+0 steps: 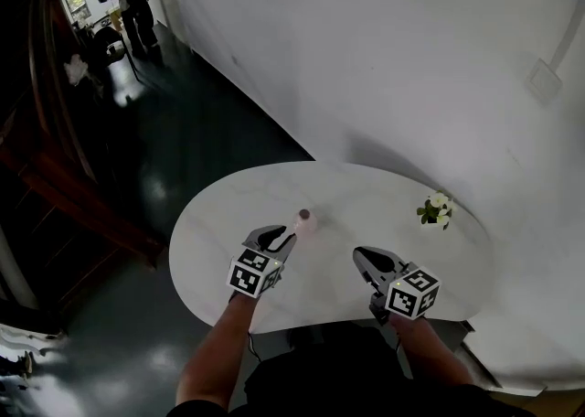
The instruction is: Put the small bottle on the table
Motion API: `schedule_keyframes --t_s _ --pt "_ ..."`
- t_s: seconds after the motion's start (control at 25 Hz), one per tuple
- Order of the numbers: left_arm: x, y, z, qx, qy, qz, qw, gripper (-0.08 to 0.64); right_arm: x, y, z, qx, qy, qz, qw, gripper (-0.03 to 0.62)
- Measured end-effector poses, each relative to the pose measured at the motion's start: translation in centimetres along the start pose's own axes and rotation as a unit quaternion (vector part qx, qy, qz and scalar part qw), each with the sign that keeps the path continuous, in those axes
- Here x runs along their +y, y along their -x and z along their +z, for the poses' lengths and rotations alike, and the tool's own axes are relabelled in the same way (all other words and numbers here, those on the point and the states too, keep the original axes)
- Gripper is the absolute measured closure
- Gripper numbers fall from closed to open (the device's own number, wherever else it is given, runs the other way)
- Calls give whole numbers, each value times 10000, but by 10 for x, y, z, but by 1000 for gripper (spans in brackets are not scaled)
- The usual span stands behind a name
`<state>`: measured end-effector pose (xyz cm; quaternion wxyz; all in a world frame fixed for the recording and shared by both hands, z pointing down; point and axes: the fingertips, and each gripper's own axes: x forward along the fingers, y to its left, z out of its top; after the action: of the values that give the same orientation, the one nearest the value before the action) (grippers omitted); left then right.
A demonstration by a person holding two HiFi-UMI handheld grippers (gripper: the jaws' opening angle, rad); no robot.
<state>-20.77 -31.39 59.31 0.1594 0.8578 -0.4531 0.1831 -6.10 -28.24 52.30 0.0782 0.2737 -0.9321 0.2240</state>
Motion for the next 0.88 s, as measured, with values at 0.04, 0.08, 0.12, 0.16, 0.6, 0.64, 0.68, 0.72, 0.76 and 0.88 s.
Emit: schedule_keyframes --t_s 0.04,0.08,0.12,0.16,0.6,0.64,0.68,0.72,0.76,0.88 --pt "-2 7 1 -48 11 6 10000 453 1 4 1 5 1 -11 10000 581" --pt "-3 13 5 -134 36 47 9999 464 0 7 3 6 18 -20 10000 581" --pt "-3 19 10 -243 74 113 9996 474 -2 9 7 -3 47 -23 10000 581" --pt "-4 25 15 -350 114 187 9991 477 -4 11 12 -25 81 -15 10000 581" --pt "-36 41 55 -782 416 855 9924 479 -23 32 49 -242 190 587 9978 581" --pt "-42 39 60 -835 428 906 9915 479 -27 36 49 -248 188 636 9975 581" --pt "-47 38 66 -903 448 963 9902 479 -30 39 49 -241 194 680 9972 581" --pt "-53 39 73 -982 474 1031 9887 479 -33 43 50 -225 210 737 9968 581" --pt "-59 40 79 -1062 499 1106 9869 480 -34 49 51 -207 234 810 9962 581" --pt "-78 44 91 -1217 488 1338 9823 479 -36 68 56 -215 346 1038 9938 581"
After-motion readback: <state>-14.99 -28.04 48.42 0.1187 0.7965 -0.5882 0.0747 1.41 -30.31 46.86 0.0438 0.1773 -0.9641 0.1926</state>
